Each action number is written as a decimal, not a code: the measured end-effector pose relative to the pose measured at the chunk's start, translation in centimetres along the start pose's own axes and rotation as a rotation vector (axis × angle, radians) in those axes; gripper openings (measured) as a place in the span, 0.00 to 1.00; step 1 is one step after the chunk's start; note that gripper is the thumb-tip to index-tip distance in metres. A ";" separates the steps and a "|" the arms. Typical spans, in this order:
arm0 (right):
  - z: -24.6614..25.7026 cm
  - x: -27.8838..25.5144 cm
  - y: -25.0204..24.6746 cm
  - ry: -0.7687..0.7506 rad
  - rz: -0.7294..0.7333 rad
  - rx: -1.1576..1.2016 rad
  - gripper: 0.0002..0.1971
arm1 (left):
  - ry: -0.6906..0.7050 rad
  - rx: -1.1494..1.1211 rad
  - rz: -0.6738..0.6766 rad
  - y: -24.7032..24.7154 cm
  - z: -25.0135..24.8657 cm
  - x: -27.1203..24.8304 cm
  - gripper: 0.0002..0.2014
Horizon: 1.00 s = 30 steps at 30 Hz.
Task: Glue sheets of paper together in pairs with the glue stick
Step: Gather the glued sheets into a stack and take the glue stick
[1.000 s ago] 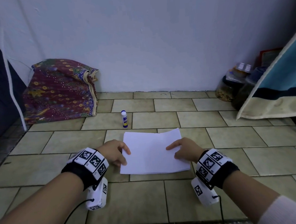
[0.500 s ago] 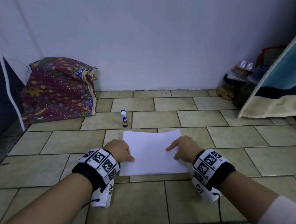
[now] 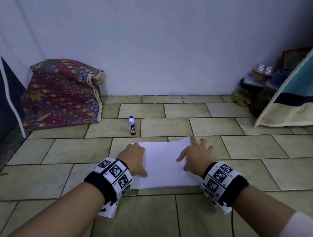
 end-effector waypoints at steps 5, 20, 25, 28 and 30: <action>0.6 0.4 -0.2 -0.017 0.031 -0.012 0.14 | -0.007 0.086 0.026 0.3 -0.3 0.3 0.39; 5.9 2.5 5.4 -0.162 0.181 0.100 0.53 | 0.022 0.061 -0.018 1.8 0.3 0.0 0.43; 6.0 2.5 5.3 -0.161 0.180 0.112 0.53 | 0.045 -0.039 0.043 0.4 1.2 0.3 0.41; 6.0 2.4 5.3 -0.165 0.180 0.114 0.53 | -0.062 -0.386 -0.207 -2.0 3.0 1.2 0.18; 6.0 2.4 5.2 -0.167 0.182 0.121 0.53 | -0.165 -0.631 -0.562 -3.9 4.4 1.6 0.08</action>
Point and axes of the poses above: each hand's wrist, its own x-axis towards the middle knuckle, its own y-axis out of the palm, z = x × y, the point moved 3 cm from there along x, towards the middle knuckle, and after that the axes turned 6 degrees about -z, right-handed, at the moved point
